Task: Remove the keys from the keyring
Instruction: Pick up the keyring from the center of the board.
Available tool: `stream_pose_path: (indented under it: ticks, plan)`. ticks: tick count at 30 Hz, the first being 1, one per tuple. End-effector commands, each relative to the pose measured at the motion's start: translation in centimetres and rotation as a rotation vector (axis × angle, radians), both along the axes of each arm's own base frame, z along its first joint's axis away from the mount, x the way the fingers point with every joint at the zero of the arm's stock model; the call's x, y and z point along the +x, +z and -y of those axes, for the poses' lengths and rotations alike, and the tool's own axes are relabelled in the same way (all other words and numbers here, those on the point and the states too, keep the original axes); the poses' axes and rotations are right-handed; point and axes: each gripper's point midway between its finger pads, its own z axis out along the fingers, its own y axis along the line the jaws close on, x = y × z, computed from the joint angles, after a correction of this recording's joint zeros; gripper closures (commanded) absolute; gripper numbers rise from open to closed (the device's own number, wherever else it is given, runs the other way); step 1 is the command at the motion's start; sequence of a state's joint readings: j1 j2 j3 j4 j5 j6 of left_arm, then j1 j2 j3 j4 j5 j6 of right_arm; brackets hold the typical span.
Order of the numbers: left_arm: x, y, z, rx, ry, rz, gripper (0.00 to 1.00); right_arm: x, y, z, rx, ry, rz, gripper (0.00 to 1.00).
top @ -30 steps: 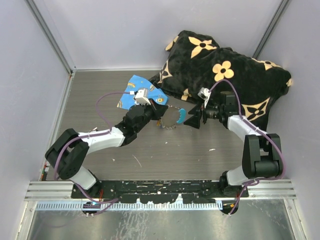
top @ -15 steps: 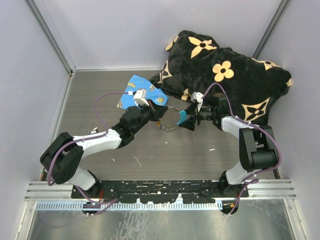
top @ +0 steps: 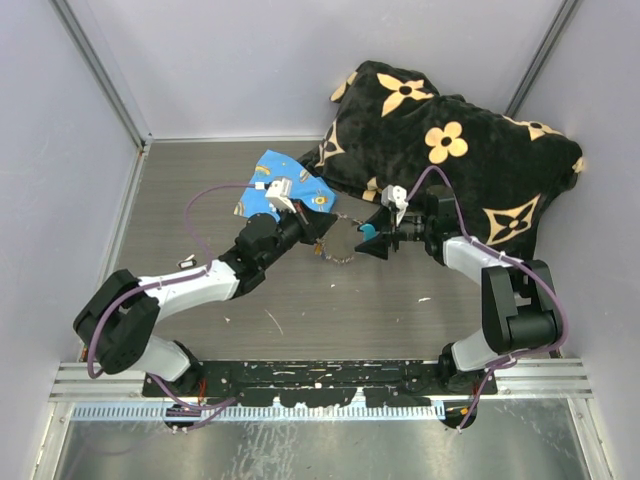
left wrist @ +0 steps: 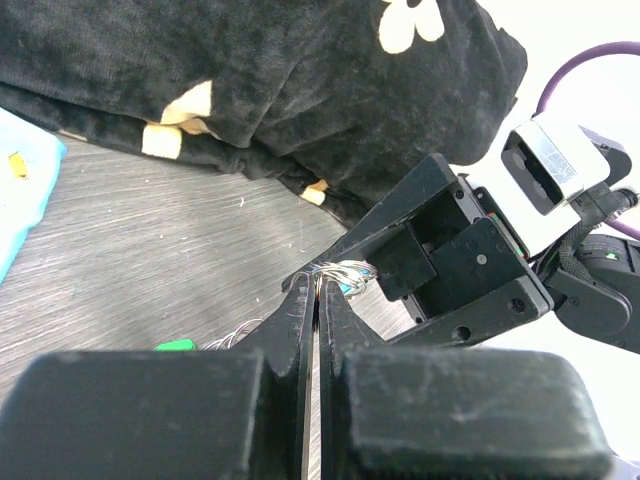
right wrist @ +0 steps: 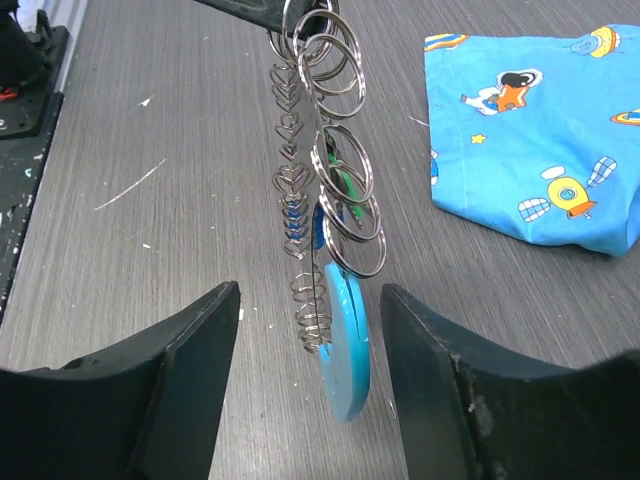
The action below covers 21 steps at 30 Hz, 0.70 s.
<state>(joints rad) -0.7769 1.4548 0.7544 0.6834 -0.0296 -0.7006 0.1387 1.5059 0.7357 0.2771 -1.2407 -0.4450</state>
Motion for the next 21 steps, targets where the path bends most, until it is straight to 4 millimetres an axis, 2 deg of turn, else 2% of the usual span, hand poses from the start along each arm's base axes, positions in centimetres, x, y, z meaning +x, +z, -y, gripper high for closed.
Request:
stream_pose_path:
  ticks: [1, 8, 14, 16, 19, 20, 21]
  plan:
    - [-1.0, 6.2, -0.2, -0.147, -0.025, 0.122, 1.00, -0.8, 2.3, -0.5, 0.038, 0.050, 0.066, 0.39]
    - [-1.2, 6.5, -0.2, -0.159, -0.030, 0.121, 1.00, -1.4, 2.8, -0.7, 0.046, 0.071, 0.065, 0.56]
    - [-1.4, 6.5, -0.3, -0.161, -0.036, 0.120, 1.00, -1.8, 2.7, -0.6, 0.012, 0.094, 0.070, 0.85]
    - [-1.4, 6.3, -0.6, -0.156, -0.027, 0.118, 1.00, -1.8, 2.7, -0.4, -0.013, 0.101, 0.092, 0.92]
    - [-1.7, 5.9, -1.0, -0.141, -0.023, 0.123, 1.00, -1.8, 2.6, 0.0, -0.064, 0.090, 0.092, 0.97]
    - [-1.8, 5.8, -1.2, -0.136, -0.020, 0.127, 0.98, -1.8, 2.7, 0.2, -0.084, 0.086, 0.092, 0.99]
    - [-1.9, 5.7, -1.4, -0.124, -0.017, 0.133, 0.92, -1.8, 2.8, 0.3, -0.105, 0.089, 0.091, 0.99]
